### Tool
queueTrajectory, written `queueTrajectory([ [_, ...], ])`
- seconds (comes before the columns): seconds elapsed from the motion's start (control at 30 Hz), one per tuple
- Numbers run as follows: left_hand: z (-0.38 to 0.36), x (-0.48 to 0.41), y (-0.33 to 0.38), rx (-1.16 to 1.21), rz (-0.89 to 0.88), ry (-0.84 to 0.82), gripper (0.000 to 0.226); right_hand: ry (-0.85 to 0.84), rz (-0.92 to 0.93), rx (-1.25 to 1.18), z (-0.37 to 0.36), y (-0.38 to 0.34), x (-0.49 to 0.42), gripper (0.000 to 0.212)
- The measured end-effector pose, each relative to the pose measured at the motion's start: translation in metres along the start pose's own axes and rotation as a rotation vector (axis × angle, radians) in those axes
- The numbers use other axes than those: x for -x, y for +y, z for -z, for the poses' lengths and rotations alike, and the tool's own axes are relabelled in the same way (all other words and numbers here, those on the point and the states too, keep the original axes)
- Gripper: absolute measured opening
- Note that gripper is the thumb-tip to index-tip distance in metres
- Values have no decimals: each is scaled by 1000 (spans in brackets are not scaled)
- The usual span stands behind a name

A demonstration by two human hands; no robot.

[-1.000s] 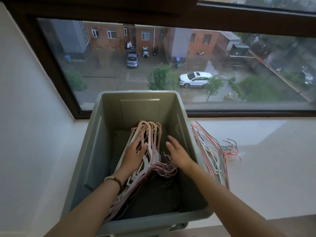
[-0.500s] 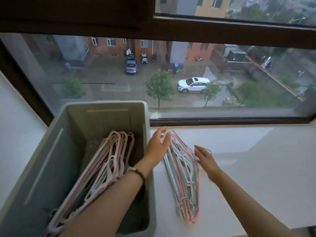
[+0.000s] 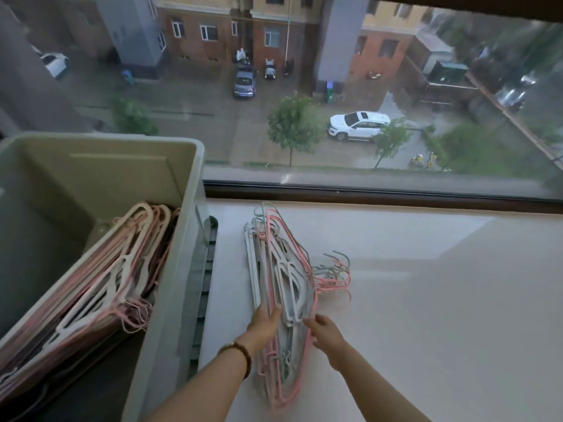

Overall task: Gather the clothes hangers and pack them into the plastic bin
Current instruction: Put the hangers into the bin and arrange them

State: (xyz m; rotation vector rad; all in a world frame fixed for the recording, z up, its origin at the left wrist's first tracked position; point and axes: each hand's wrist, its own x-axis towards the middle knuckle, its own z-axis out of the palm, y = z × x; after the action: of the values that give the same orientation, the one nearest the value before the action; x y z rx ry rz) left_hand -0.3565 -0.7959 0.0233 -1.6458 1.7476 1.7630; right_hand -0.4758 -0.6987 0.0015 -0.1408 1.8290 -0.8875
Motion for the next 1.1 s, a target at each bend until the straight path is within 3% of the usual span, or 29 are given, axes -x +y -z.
queueTrajectory([
  [0.03, -7, -9, -7, -36, 27, 18, 66, -7, 24, -12, -5, 4, -5, 25],
  [0.1, -13, -14, -9, -85, 69, 89, 62, 38, 58, -58, -17, 10, -18, 25],
  [0.27, -20, -6, -1, 82, -2, 124, 48, 287, 44, -184, -24, 14, -18, 24],
  [0.4, -28, -2, 13, 338, 4, 132, 65, 264, 69, -368, -15, 15, -1, 35],
  [0.53, -32, 11, 28, 289, -56, 53, 76, 255, 125, -458, -12, 15, 18, 39],
  [0.67, -27, 39, 48, 331, -285, 77, 46, 305, 271, -433, -6, -4, 45, 40],
  [0.9, 18, 107, 97, 457, -561, 104, 14, 426, 607, -310, -9, -73, 120, 33],
  [1.1, 114, 155, 110, 613, -673, 82, 6, 258, 814, -390, -62, -148, 203, 22],
])
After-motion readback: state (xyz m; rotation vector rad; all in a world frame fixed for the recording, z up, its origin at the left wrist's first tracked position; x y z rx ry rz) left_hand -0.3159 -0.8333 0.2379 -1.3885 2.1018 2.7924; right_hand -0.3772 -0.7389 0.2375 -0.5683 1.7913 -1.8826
